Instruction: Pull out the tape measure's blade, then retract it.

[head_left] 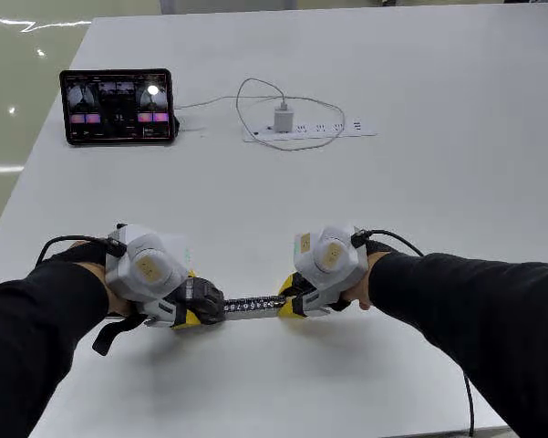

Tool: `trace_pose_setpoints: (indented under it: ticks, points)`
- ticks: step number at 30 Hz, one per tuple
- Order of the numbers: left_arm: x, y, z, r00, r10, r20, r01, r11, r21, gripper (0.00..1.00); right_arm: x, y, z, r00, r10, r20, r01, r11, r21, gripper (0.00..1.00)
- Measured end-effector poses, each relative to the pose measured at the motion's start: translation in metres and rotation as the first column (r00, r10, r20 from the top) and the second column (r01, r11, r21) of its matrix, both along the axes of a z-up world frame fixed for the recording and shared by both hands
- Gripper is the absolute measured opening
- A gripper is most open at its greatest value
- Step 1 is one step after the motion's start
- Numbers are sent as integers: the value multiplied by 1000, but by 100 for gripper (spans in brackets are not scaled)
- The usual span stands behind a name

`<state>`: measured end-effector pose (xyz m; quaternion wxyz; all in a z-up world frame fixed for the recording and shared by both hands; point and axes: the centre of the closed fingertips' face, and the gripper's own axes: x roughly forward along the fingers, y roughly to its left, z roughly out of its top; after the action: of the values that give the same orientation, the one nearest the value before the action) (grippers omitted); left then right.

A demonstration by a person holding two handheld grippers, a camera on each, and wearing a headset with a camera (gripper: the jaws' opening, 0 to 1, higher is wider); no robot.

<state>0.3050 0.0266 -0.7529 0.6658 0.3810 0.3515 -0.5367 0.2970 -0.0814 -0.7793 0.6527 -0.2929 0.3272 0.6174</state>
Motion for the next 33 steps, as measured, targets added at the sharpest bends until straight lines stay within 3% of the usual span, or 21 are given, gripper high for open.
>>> trace_pose_setpoints:
  ticks: [33]
  points:
    - [0,0,0,1000,5,2,-5,1000,-3,32,-1,-19,-2,1000,-28,2,28,1000,-13,10]
